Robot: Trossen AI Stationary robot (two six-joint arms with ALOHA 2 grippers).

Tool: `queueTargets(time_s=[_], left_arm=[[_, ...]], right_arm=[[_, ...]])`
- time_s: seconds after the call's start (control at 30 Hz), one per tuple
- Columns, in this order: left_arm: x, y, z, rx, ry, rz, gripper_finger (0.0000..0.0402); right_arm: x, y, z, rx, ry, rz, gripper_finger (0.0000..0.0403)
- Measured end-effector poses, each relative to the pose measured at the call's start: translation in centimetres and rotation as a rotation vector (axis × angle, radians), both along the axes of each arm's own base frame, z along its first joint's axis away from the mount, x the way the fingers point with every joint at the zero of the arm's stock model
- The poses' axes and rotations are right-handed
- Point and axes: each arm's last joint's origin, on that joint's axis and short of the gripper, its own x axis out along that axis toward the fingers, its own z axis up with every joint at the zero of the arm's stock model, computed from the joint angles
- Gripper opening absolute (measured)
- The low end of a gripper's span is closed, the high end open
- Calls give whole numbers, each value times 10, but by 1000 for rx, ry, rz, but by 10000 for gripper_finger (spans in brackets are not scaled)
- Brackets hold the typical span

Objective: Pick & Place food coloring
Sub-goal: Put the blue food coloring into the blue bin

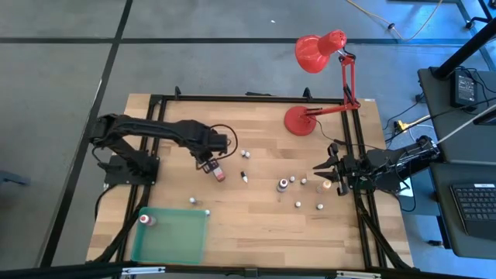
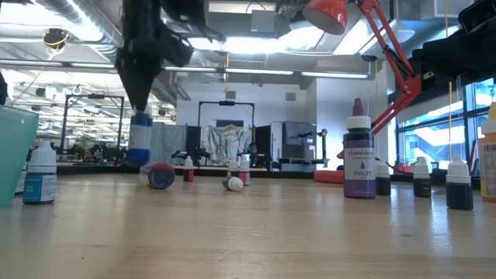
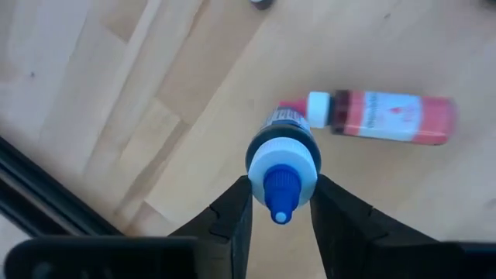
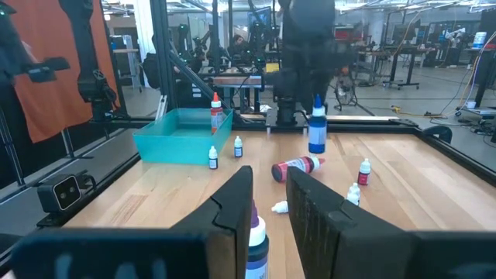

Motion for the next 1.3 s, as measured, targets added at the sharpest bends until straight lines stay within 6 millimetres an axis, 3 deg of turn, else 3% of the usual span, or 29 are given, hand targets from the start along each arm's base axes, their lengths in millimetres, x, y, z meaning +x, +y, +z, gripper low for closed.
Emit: queueTargets(time_s=[0.2, 0.47, 0.87, 1.3], left_arm=[[-14, -23, 21, -73, -109, 24, 110], [-33, -76, 36, -190, -197, 99, 109], [-73, -167, 36, -271, -263, 297, 109], [-117, -223, 24, -332, -160, 503, 109]], right_arm=[[0, 0, 0, 0, 0, 0, 84], [0, 0, 0, 0, 0, -1, 84], [0, 0, 0, 0, 0, 0, 84], [0, 0, 0, 0, -1, 0, 84]])
